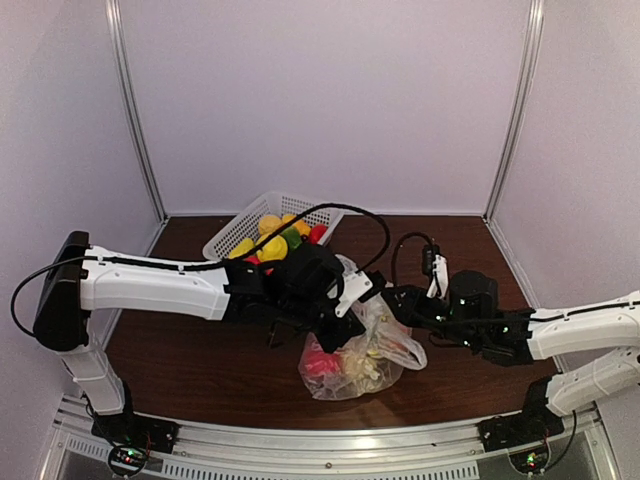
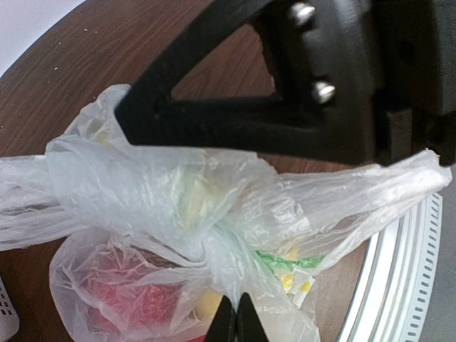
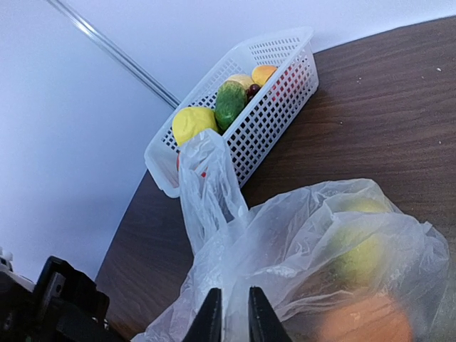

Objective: Untie the knot of the plastic bag and take out the fruit
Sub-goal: Adjust the takeout bag at the center of the board.

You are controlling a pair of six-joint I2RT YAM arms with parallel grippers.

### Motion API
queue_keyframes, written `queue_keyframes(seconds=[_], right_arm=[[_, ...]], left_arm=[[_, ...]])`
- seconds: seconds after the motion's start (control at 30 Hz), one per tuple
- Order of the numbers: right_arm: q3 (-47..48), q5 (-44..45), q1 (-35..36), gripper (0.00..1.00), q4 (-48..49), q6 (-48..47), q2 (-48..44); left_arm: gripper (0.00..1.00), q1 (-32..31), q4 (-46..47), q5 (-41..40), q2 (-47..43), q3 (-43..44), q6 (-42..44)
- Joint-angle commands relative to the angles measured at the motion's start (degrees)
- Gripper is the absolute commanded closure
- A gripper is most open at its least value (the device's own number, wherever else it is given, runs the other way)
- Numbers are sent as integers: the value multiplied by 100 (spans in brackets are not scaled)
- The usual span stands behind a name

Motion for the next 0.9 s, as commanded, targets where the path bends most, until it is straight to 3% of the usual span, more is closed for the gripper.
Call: queue_keyframes(seconds=[0.0, 0.13, 0.2, 0.4, 0.6, 0.87], right_arm=[[-55, 232, 19, 71, -594, -464, -613], [-91, 99, 23, 52, -926, -878, -1145], [-118, -6, 28, 49, -1068, -1006, -1338], [-153, -401, 69, 51, -1211, -1171, -1400], [-61, -709, 105, 47, -1048, -1202, -1005], [40, -780, 191, 59, -766, -1189, -454]], left_arm=[[100, 31, 5, -124, -148, -48, -18], [100, 31, 13, -85, -226, -108, -62], [100, 36, 12, -67, -252, -121, -63], [100, 35, 20, -57, -266, -138, -68], [100, 31, 33, -57, -266, -144, -67], [100, 31, 28, -41, -275, -149, -70]])
